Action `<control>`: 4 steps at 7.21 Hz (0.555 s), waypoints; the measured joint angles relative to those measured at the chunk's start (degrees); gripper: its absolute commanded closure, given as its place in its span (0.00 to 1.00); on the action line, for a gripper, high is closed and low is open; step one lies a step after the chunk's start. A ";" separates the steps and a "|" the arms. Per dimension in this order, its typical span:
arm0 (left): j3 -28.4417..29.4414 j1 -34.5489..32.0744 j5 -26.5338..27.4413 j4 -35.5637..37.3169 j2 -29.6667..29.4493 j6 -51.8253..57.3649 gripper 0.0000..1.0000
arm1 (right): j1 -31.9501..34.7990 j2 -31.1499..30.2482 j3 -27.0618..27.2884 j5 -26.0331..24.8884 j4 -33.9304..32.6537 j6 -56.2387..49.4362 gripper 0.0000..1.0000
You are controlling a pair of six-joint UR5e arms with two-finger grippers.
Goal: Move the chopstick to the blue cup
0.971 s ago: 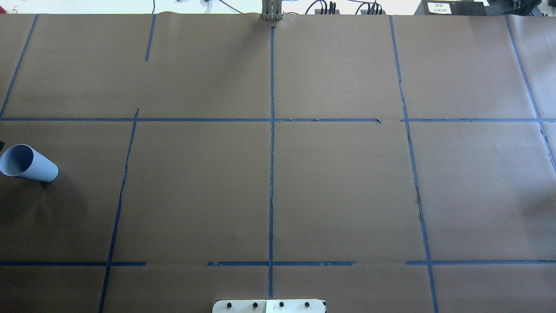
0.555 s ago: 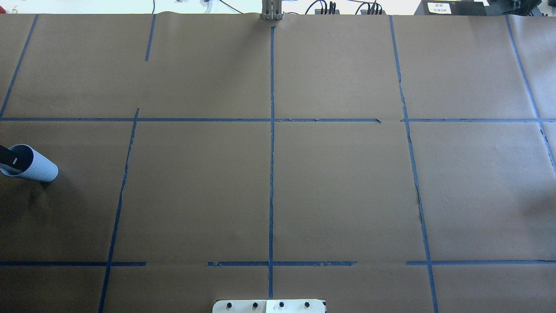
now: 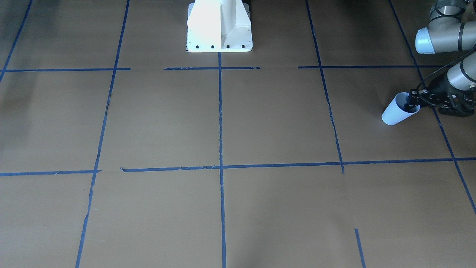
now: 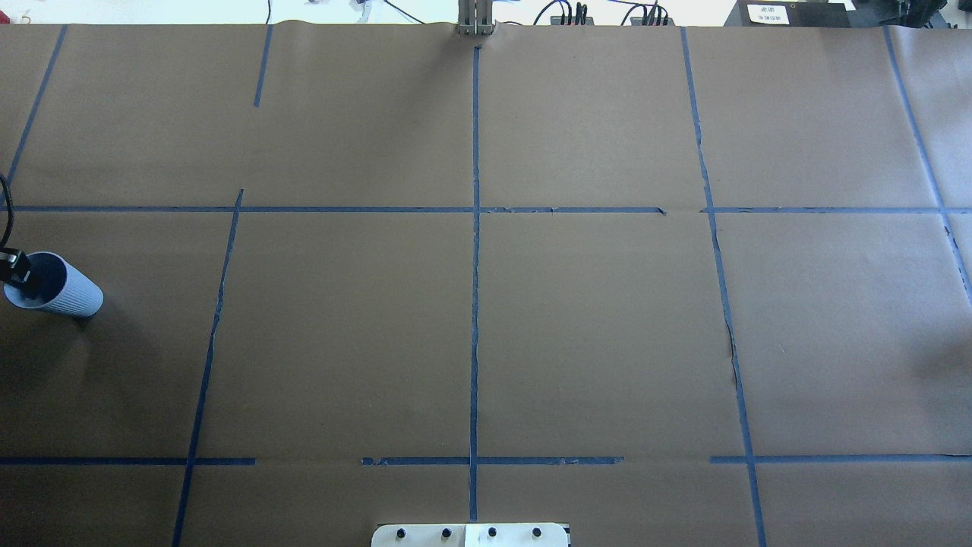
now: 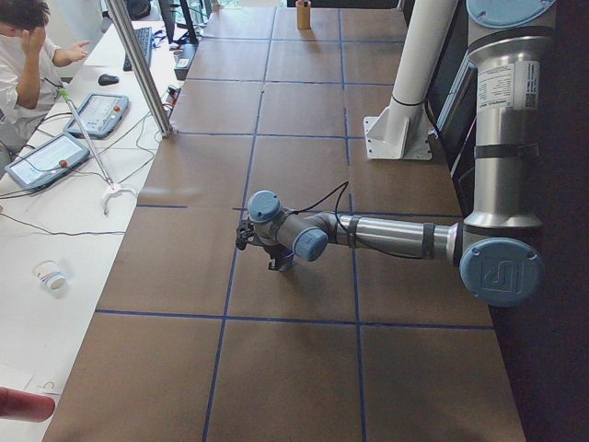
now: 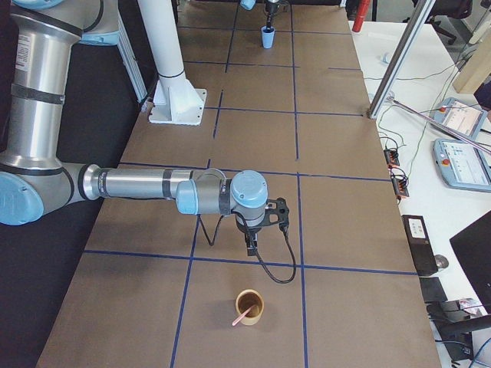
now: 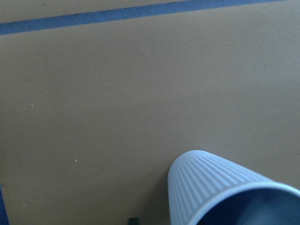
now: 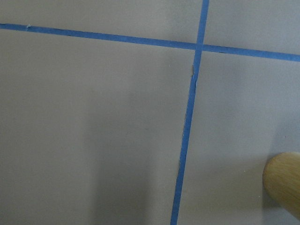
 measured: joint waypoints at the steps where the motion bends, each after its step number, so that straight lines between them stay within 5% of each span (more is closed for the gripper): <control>1: -3.63 0.90 -0.06 0.21 -1.66 -9.25 1.00 | 0.00 0.00 0.01 0.03 0.00 0.05 0.00; 4: -12.89 13.89 4.85 4.76 -14.82 -37.75 1.00 | -0.01 0.00 -0.05 0.06 -0.12 0.03 0.00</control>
